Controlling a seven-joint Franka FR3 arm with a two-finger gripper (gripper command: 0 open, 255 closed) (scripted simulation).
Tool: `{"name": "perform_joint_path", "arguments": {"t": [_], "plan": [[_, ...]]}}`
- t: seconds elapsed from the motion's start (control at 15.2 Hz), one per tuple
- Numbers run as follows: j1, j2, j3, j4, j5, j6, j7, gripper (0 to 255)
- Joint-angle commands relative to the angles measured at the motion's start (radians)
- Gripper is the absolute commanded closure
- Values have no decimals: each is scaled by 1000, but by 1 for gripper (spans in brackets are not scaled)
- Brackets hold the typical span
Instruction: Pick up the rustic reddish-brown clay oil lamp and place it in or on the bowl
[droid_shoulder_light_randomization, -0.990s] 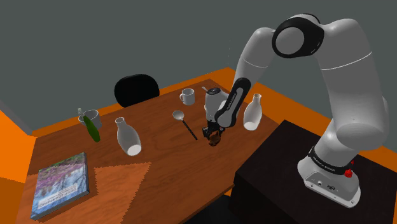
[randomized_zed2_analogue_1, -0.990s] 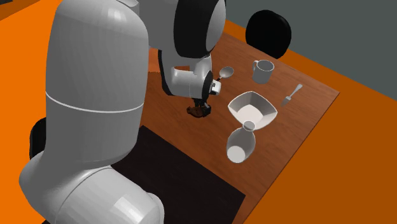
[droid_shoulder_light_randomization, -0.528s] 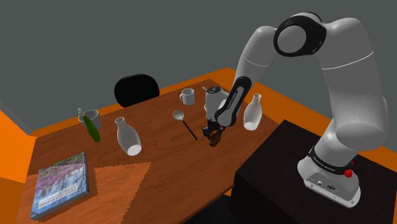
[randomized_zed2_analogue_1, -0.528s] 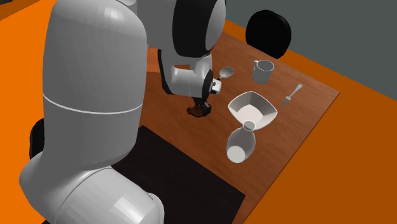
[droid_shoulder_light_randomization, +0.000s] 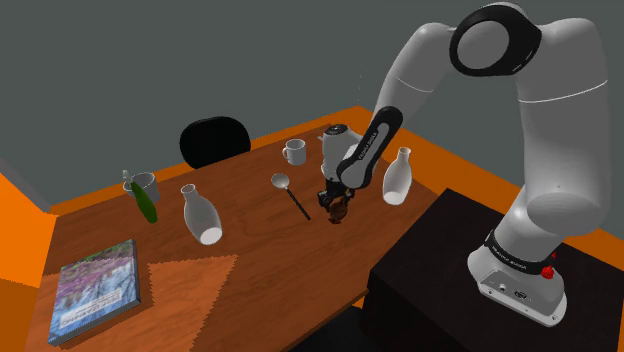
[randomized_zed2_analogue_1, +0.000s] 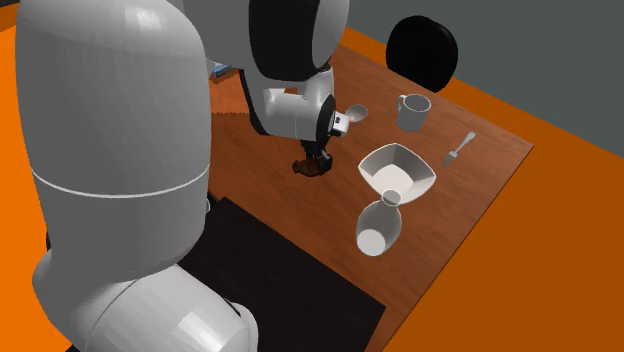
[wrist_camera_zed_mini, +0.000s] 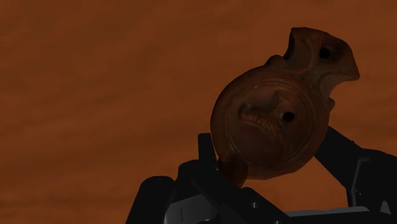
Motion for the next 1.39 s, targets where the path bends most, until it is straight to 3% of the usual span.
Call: {"name": "perform_joint_path", "arguments": {"t": [0.0,0.86,1.32], "plan": [[-7,-27,8,-9,8,-18,-7,255],[-42,-189,55,-37,69,-150,-53,255],[-148,-107,15,107,78,-208,-216,255]]}}
